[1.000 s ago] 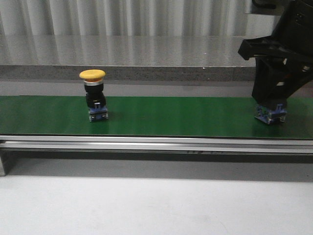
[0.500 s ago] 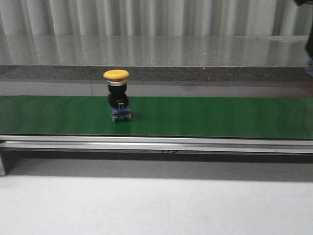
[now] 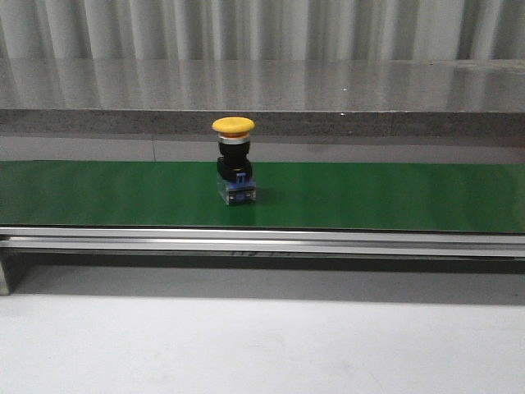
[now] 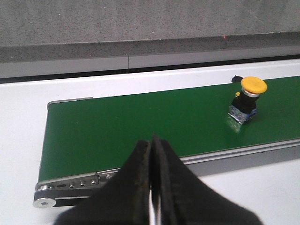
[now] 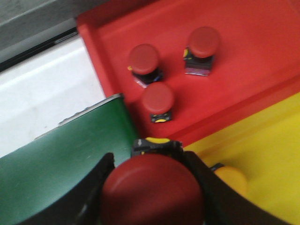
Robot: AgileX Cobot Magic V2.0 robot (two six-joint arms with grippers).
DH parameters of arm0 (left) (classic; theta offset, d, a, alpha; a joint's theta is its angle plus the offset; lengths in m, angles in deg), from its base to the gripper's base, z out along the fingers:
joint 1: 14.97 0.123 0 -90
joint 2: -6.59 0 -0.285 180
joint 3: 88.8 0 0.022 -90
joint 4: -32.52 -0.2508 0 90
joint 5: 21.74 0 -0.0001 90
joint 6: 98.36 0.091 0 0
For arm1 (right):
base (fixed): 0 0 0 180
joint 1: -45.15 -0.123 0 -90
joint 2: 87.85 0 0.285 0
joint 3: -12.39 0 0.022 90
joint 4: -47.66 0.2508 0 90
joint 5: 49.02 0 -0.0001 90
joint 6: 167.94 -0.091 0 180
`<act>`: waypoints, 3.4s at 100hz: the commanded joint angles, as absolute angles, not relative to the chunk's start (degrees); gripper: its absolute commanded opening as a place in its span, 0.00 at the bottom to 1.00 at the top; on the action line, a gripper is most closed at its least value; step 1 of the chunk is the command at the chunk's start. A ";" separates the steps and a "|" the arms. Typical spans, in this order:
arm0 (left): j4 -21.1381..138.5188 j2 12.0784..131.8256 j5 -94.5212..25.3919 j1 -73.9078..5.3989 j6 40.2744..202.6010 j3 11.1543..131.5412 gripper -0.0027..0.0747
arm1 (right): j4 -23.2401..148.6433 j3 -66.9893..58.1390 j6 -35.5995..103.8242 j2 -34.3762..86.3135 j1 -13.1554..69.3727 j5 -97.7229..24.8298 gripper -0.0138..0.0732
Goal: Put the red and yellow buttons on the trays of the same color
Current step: 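Carry the red button into the red tray and open the right gripper, then grasp the yellow button arriving at the belt end with the right gripper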
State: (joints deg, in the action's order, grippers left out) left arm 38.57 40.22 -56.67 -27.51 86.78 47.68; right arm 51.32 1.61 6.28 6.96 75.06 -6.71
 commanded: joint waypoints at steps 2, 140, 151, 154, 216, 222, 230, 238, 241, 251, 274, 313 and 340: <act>39.05 40.43 -52.30 -28.08 86.69 49.18 0.01 | 51.16 3.26 6.10 7.87 78.23 -10.96 0.32; 39.05 40.43 -52.30 -28.08 86.69 49.18 0.01 | 56.07 4.59 5.98 -18.01 81.59 -32.34 0.32; 39.05 40.43 -52.30 -28.08 86.69 49.18 0.01 | 56.63 4.59 5.98 -19.46 81.59 -31.89 0.32; 39.05 40.43 -52.30 -28.08 86.69 49.18 0.01 | 56.67 4.59 5.98 -19.70 81.59 -31.73 0.32; 39.05 40.43 -52.30 -28.08 86.69 49.18 0.01 | 56.82 1.13 6.03 -14.12 81.59 -34.39 0.84; 39.05 40.43 -52.30 -28.08 86.69 49.18 0.01 | 56.82 -1.17 6.09 -11.19 81.59 -36.20 0.84; 39.05 40.43 -52.30 -28.08 86.69 49.18 0.01 | 56.82 -4.53 6.09 -7.17 81.39 -38.34 0.84; 39.05 40.43 -52.30 -28.08 86.69 49.18 0.01 | 56.82 -6.67 6.09 -2.53 81.39 -38.18 0.84; 39.05 40.43 -52.30 -28.08 86.69 49.18 0.01 | 56.82 -7.26 6.09 -1.00 81.39 -37.73 0.84; 39.05 40.43 -52.30 -28.08 86.69 49.18 0.01 | 56.82 -8.75 6.15 4.22 81.39 -34.93 0.84; 39.05 40.43 -52.30 -28.08 86.69 49.18 0.01 | 56.82 -9.00 7.90 15.36 81.35 -21.77 0.84; 39.05 40.43 -52.30 -28.08 86.69 49.18 0.01 | 56.82 -8.95 11.52 26.75 70.99 -6.00 0.84; 39.05 40.43 -52.30 -28.08 86.69 49.18 0.01 | 56.87 -8.45 17.62 25.46 56.72 1.34 0.84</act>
State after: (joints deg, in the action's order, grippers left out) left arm 38.57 40.22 -56.67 -27.51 86.78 47.68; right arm 56.58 -10.48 14.42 25.72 60.04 1.55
